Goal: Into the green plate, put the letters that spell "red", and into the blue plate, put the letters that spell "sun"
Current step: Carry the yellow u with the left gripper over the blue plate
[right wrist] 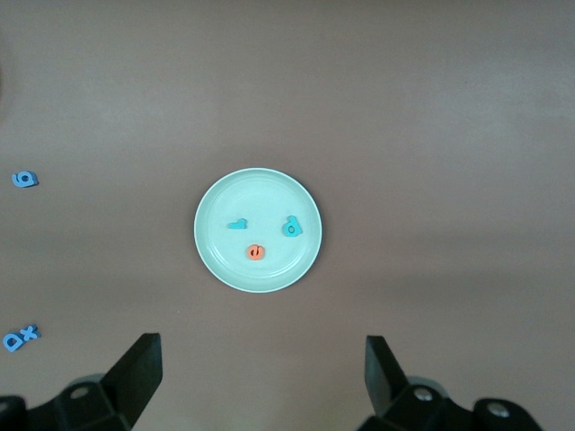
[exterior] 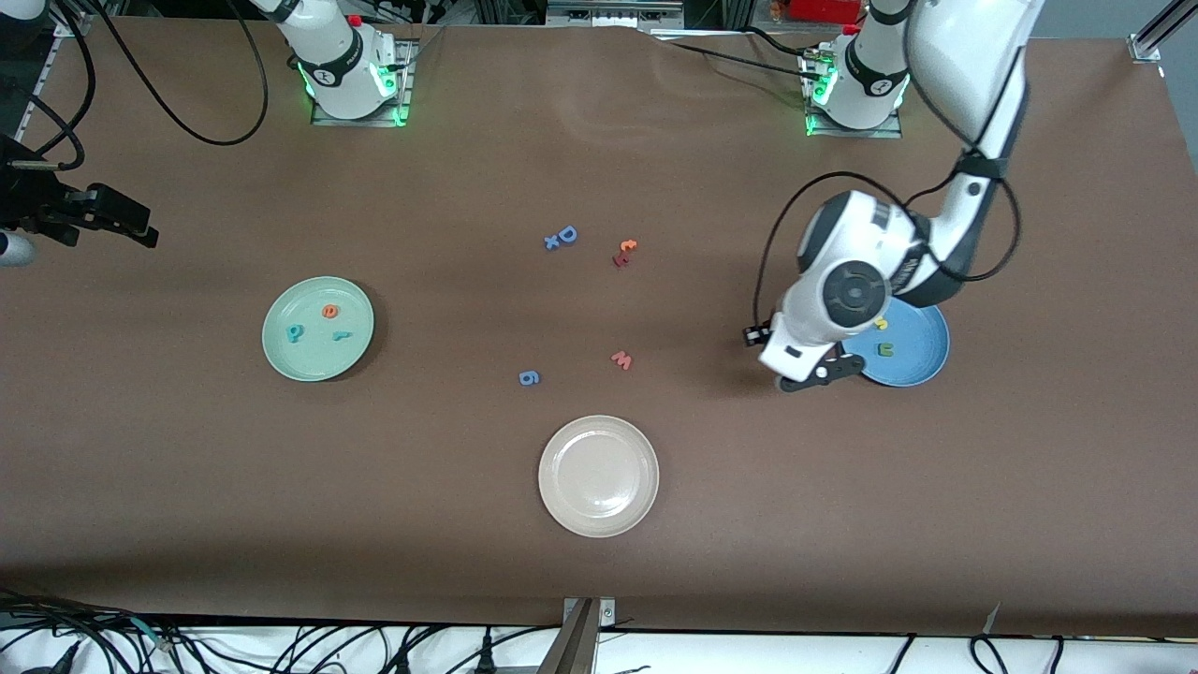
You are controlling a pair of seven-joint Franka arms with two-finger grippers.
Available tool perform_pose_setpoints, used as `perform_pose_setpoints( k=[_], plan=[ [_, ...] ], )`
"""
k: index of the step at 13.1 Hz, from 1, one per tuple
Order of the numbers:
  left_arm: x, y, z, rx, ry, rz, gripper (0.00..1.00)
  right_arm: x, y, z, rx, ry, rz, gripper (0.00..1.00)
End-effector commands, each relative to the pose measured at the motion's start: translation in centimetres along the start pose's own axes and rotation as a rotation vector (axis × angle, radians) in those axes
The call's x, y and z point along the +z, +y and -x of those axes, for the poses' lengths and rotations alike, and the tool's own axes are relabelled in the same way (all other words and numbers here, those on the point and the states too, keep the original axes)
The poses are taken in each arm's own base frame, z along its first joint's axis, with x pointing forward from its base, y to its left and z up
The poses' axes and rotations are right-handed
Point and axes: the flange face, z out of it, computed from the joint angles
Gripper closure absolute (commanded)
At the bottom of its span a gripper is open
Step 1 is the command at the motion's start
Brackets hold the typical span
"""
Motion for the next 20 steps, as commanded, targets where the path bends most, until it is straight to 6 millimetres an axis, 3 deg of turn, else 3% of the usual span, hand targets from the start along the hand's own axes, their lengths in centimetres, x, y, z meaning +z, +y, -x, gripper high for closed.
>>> perform_pose_setpoints(
  k=[1,4,6,9,11,14,15,17,18,20],
  plan=[
    [-1.6,-5.8,-0.2,0.222,-0.013,-0.025,1.00,-0.5,0.2,0.2,0.006,-0.002,0.014,0.00],
    [-1.5,-11.9,-2.4,0.410,-0.021,-0.034,1.00,-0.6,0.3,0.2,0.008,-0.001,0.014,0.00],
    [0.3,-14.6,-3.4,0.485,-0.049,-0.037,1.00,-0.6,0.2,0.2,0.006,-0.001,0.014,0.00],
    [4.1,-16.5,-5.1,0.548,-0.054,-0.041,1.00,-0.6,0.2,0.2,0.005,-0.001,0.014,0.00],
    [7.7,-17.5,-6.3,0.529,-0.049,-0.031,1.00,-0.6,0.3,0.2,0.008,-0.001,0.014,0.00],
    [9.8,-17.5,-6.6,0.522,-0.055,-0.027,1.00,-0.6,0.4,0.2,0.009,-0.001,0.014,0.00],
    [9.8,-17.5,-6.6,0.513,-0.051,-0.017,0.72,-0.6,0.3,0.2,0.008,-0.001,0.014,0.00],
    [8.7,-17.5,-6.6,0.510,-0.042,-0.016,0.06,-0.6,0.3,0.2,0.008,-0.001,0.014,0.00],
    [7.1,-17.2,-6.3,0.509,-0.030,-0.014,0.00,-0.6,0.3,0.2,0.006,-0.001,0.014,0.00],
    [2.8,-16.8,-5.1,0.516,-0.028,-0.010,0.00,-0.6,0.3,0.2,0.008,-0.001,0.014,0.00]
  ],
)
